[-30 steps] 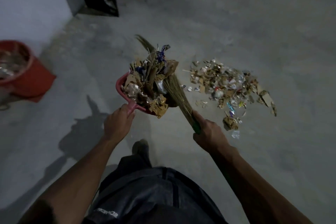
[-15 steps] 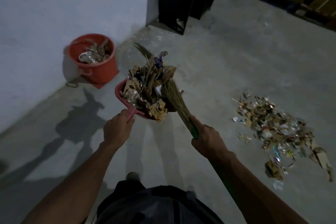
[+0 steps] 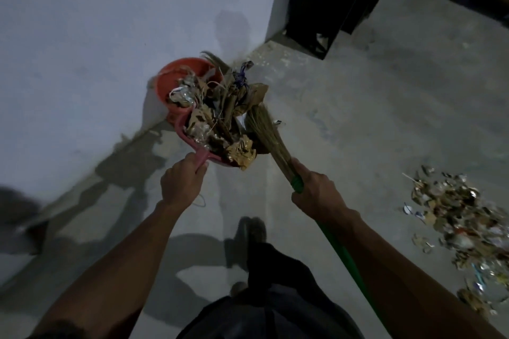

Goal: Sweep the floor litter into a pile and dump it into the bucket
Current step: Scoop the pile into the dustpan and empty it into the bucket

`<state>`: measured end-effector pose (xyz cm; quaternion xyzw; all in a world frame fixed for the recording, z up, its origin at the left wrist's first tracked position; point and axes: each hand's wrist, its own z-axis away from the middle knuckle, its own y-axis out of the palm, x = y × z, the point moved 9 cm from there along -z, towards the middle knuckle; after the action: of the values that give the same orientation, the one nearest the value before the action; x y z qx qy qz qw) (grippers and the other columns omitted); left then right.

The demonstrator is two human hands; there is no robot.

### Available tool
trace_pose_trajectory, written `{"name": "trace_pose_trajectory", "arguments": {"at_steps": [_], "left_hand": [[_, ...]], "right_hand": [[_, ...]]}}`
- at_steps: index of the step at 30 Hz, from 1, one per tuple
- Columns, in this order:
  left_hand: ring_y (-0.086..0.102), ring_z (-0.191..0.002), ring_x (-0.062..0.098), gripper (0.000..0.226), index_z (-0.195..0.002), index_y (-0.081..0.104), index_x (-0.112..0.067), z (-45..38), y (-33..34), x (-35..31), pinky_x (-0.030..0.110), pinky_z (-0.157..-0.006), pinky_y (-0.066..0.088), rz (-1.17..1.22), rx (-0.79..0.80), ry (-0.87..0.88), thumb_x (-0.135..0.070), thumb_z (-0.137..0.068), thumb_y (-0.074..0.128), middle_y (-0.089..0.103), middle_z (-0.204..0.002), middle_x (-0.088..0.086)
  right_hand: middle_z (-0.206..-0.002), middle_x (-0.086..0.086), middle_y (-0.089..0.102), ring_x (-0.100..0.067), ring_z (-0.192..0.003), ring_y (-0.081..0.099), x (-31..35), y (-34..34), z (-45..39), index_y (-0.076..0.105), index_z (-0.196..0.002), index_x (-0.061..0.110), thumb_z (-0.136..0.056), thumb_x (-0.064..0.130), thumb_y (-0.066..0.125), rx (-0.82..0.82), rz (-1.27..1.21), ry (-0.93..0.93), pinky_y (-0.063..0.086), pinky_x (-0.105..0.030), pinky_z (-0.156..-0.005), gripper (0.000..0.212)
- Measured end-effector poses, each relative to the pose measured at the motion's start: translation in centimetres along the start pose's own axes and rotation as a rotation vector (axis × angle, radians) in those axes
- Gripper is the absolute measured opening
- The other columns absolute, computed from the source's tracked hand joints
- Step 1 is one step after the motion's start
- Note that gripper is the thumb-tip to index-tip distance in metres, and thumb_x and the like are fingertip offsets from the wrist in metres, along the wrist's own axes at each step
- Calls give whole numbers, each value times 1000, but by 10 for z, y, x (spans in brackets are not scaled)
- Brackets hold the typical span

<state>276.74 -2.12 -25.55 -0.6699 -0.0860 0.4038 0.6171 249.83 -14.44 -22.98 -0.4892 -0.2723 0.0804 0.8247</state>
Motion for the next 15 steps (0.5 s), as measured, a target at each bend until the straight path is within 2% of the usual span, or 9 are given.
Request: {"name": "trace_pose_trajectory", "arguments": {"at_steps": [3,12,15], "left_hand": [[62,-88,41,29,-106,58,-11,-51,-3,19,39,-68,43,9,-6,-32,-38,-97,52,66,-94,16],[61,-99,42,35,-117,59,-7,-210,-25,54,44,-79,46,-15,-25,-102,-36,-97,53,66,-107,20],[62,-94,41,32,-109,60,-6,-252,-28,70,43,-74,47,-37,20,-118,-34,-97,54,65,-101,19]], "right_hand": [[-105,-12,60,-24,-79,56,25,-4,-56,16,-156,32,-85,16,58,29,1,-19,51,-34,-68,84],[-103,-10,59,-24,-80,59,99,-19,-230,14,-156,30,-86,16,57,102,-4,-84,56,-38,-70,84],[-104,-12,60,-26,-82,60,121,-25,-267,14,-156,27,-86,14,56,148,6,-90,55,-37,-69,83]]}}
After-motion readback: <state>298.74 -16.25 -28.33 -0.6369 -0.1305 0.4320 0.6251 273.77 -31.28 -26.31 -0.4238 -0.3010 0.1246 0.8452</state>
